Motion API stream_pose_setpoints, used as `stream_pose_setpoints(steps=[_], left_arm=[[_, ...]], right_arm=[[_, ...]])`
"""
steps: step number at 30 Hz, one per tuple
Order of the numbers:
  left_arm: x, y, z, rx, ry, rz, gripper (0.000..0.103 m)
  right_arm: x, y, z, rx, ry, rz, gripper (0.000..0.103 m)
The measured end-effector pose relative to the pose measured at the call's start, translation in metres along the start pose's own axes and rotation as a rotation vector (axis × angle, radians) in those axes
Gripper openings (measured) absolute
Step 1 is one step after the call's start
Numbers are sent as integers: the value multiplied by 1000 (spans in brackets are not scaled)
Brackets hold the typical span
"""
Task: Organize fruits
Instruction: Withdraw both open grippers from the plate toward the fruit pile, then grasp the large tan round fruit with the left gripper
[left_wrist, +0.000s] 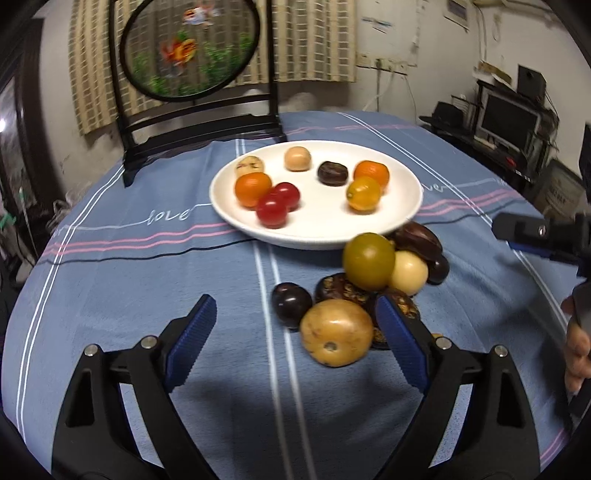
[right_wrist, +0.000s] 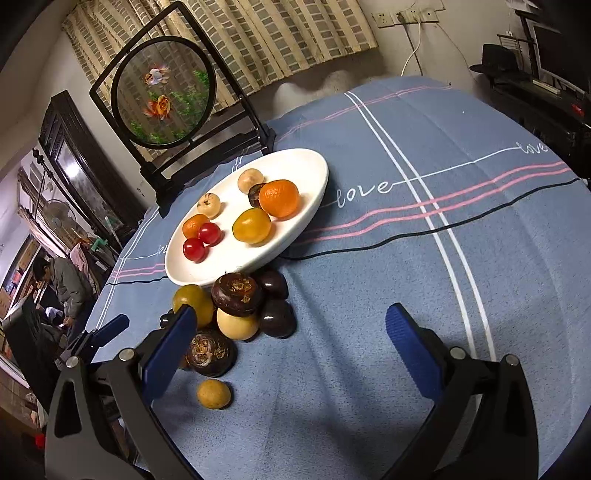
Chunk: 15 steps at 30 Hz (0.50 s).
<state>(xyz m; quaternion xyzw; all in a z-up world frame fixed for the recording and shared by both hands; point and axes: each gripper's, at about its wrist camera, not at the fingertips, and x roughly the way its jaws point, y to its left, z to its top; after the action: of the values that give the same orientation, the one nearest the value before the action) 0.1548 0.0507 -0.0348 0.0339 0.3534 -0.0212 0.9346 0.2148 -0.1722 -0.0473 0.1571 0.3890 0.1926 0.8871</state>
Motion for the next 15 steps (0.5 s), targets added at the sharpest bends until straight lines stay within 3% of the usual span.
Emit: stream_pose_setpoints(steps=[3,5,7,13,15], left_arm=[[10,-2,1,23,28,55,92],[9,6,-1,-5,35,43,96],[4,19,-3,-39,34,53,97],[-25,68,-29,-118,44,189,97],[-32,79,-34,-150,31,179,97]], right_arm=[[-1,0,0,-2,1,1,102],[0,0,0,1,3,0,102],[-1,-2,0,6,2,3,102],[-1,-5,1,26,5,18,102],[-1,-3,0,19,4,17,102]])
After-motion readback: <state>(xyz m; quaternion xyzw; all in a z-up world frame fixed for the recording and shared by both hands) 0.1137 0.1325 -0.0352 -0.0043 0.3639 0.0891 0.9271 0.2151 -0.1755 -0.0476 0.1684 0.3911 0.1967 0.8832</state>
